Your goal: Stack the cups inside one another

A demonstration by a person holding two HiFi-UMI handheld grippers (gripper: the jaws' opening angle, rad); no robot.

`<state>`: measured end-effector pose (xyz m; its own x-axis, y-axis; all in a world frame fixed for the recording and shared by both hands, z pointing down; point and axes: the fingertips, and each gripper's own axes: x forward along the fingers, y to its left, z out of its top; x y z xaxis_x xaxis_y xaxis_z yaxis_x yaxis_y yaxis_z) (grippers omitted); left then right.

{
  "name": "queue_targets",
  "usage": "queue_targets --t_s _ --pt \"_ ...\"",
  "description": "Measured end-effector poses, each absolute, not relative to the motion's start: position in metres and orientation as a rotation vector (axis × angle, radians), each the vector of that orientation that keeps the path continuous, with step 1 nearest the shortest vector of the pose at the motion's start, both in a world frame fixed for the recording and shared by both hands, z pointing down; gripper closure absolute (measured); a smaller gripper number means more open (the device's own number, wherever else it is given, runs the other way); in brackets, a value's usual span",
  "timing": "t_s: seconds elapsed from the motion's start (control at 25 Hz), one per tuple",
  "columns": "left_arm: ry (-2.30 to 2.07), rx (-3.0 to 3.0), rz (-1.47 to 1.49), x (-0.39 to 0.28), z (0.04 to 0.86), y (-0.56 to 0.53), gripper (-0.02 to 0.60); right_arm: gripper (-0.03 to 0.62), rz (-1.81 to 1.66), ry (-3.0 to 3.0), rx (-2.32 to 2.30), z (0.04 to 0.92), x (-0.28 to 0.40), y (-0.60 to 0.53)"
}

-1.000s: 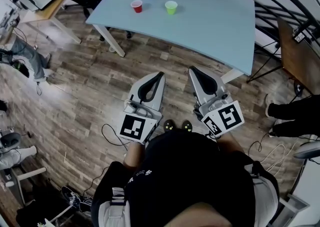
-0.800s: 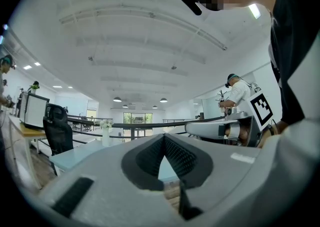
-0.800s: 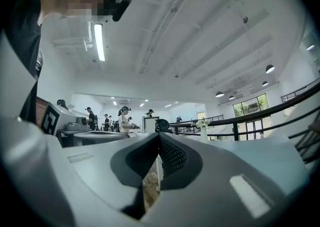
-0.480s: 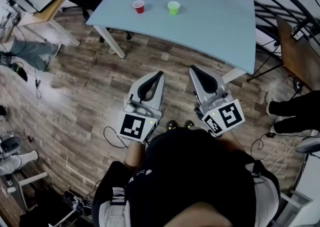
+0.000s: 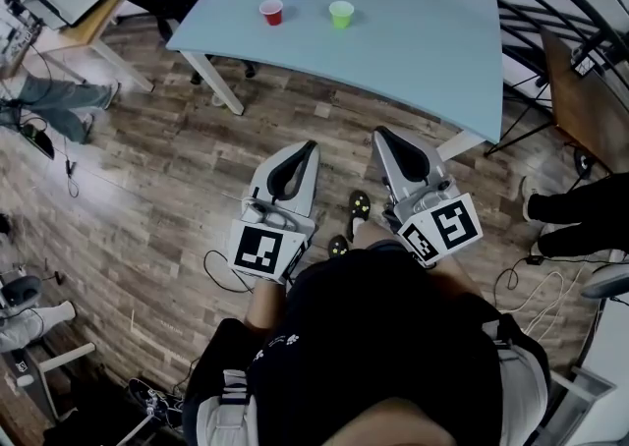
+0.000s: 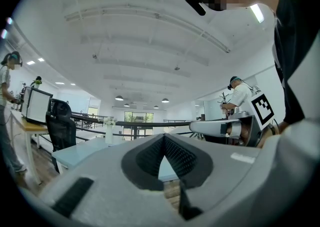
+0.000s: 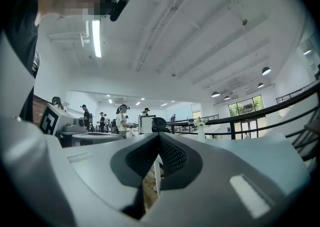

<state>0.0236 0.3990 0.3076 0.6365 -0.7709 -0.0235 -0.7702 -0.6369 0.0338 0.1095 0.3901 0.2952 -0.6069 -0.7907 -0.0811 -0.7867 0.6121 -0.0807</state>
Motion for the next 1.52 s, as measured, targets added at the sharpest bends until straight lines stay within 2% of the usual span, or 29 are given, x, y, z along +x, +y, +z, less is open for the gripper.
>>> queue_targets --t_s 0.64,1.52 --pt "-1.49 2.744 -0.023 -0.011 0.315 0.336 0.588 0.582 -0.058 2.707 -1.273 0.297 0.099 0.304" --pt "-1.557 2.702 0.053 -0.012 0.312 0.195 0.588 0.582 -0.165 2.72 -1.211 0.311 0.101 0.154"
